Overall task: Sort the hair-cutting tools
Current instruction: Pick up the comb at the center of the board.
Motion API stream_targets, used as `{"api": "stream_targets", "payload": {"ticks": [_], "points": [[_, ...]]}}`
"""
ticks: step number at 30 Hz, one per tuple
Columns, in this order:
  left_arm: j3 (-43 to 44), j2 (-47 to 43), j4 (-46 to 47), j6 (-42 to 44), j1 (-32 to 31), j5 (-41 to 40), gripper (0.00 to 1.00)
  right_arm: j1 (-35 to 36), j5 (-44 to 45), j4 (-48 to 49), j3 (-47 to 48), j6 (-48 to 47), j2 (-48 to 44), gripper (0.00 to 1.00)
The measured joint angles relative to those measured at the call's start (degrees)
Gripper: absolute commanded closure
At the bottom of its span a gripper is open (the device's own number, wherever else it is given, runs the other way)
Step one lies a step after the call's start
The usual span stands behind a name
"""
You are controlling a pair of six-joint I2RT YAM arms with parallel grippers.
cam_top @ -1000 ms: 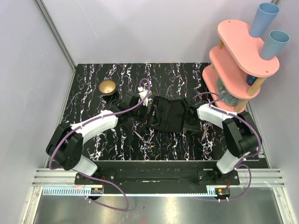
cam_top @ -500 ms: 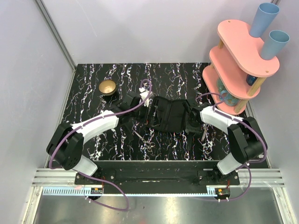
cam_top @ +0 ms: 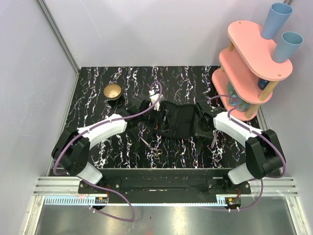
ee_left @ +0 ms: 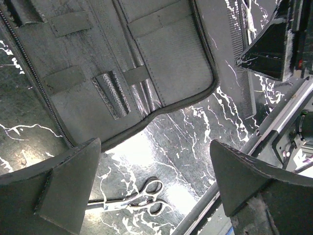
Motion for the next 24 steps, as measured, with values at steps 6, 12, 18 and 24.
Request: {"api": "stream_targets", "payload": {"ticks": [6, 12, 18, 24], "points": [[1.1, 1.3, 0.3, -0.2, -0.2, 1.0, 0.01, 0.0, 0.5, -2.7, 4.6, 0.1, -2.9, 0.61], [2.1, 2.1, 1.1, -0.8, -0.6, 2.6, 0.01, 0.0, 1.0, -4.1, 11.5, 0.1, -4.4, 0.61], [3.3, 2.6, 3.7, -2.8, -0.9, 4.8, 0.01, 0.0, 0.8, -4.3, 17.4, 0.7, -4.5, 0.60], [6.0, 4.5, 9.4, -6.6, -1.2, 6.9, 0.01, 0.0, -1.2, -2.3, 22.9, 3.2, -4.5, 0.61]]}}
